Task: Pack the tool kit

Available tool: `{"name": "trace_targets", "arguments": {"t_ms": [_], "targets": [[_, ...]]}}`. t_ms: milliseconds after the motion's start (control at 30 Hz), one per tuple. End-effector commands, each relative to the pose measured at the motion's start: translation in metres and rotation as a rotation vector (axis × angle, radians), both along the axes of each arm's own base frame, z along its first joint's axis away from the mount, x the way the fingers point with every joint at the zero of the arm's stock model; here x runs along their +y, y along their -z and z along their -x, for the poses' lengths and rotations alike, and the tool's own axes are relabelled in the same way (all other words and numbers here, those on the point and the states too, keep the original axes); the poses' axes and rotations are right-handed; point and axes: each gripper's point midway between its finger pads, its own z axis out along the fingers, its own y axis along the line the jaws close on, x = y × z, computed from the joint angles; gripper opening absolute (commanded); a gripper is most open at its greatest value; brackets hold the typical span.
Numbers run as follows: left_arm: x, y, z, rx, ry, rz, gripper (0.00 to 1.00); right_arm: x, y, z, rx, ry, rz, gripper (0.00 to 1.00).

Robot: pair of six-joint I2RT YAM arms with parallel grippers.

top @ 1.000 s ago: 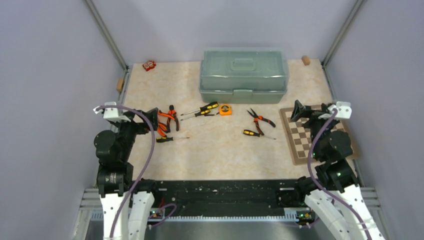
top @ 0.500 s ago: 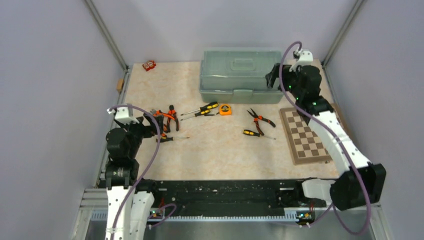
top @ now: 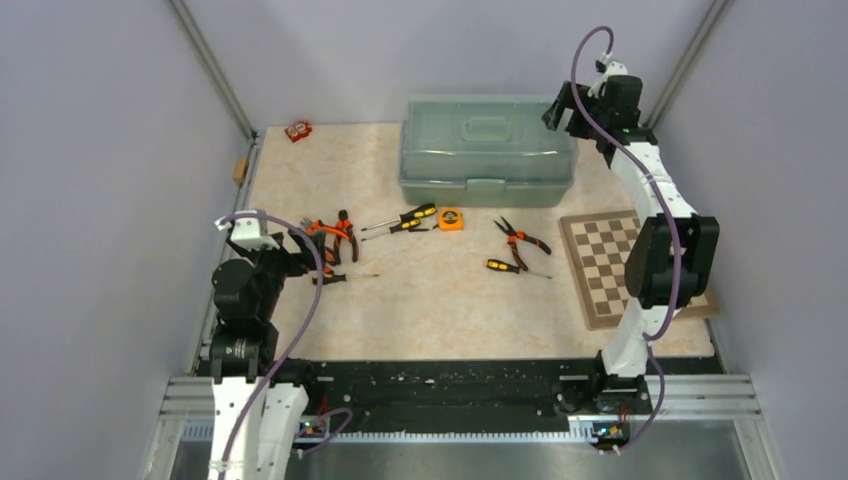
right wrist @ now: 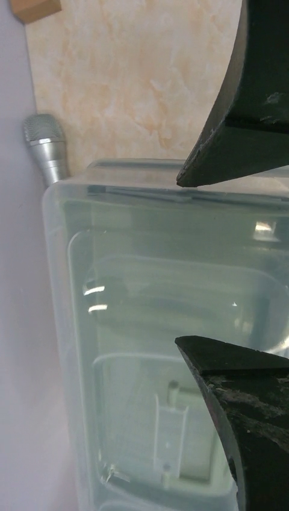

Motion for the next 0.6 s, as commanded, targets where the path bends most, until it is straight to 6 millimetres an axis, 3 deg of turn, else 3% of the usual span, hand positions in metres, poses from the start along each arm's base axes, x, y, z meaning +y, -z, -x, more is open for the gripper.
{"name": "trace_targets", "arguments": {"t_ms": [0, 233, 400, 567], "targets": [[0.0, -0.014, -0.001, -0.052, 0.002, -0.025, 0.99, 0.009, 0.014, 0.005, 0.077, -0.073, -0.006, 0.9], [-0.003, -0.013, 0.0, -0.049, 0.019, -0.024, 0.99, 0.035, 0.04, 0.057, 0.194, -0.188, -0.107, 0.66], [-0.005, -0.013, 0.0, -0.049, 0.029, -0.023, 0.99, 0.059, 0.057, 0.106, 0.267, -0.223, -0.156, 0.36], [-0.007, -0.011, -0.001, -0.047, 0.04, -0.025, 0.99, 0.092, 0.066, 0.168, 0.295, -0.215, -0.175, 0.29]]}}
